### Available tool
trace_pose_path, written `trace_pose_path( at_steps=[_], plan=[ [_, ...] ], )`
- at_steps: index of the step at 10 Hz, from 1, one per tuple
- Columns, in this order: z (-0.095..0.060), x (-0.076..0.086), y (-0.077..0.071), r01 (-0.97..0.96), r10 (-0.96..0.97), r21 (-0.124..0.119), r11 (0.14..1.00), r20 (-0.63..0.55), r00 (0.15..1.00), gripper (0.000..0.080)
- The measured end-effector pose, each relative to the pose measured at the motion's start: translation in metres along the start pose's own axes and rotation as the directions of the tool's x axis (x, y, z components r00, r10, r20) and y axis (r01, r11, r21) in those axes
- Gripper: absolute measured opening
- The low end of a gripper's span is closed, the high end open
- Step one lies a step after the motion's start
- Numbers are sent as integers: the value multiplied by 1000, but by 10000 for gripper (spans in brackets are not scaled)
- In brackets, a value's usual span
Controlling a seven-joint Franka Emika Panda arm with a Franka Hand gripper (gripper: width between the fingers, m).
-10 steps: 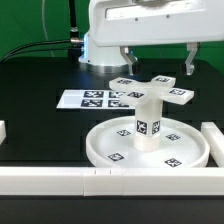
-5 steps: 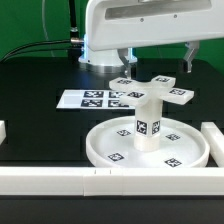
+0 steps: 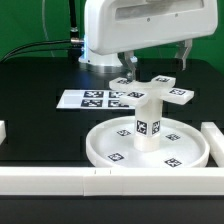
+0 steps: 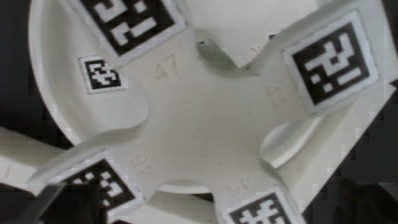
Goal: Assemble round table
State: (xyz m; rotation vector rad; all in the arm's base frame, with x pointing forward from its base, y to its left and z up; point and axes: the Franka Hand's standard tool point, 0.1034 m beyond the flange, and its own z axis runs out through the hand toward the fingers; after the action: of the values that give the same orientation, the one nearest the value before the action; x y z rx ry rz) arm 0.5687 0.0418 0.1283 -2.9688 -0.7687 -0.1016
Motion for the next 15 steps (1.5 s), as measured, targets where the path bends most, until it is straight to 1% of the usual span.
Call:
trace_pose_path(
  at_steps=[1,2,4,7,8,10,11,13,15],
  plan=[
    [0,0,1,74,-74,-1,997,1,997,648],
    [0,-1,1,229,-229,-17,973,18,973,648],
    [1,-2,2,425,-424,-25,905,41,905,648],
    [0,-4,5,599,-597,-19,801,53,800,648],
    [0,-4,6,622,-620,-19,783,57,782,648],
    [0,-5,9,730,-728,-15,683,67,683,648],
    [1,-4,7,787,-784,-20,616,83,615,648],
    [3,-5,2,852,-847,-9,524,103,522,648],
    [4,-7,5,911,-905,7,412,116,409,648]
  ],
)
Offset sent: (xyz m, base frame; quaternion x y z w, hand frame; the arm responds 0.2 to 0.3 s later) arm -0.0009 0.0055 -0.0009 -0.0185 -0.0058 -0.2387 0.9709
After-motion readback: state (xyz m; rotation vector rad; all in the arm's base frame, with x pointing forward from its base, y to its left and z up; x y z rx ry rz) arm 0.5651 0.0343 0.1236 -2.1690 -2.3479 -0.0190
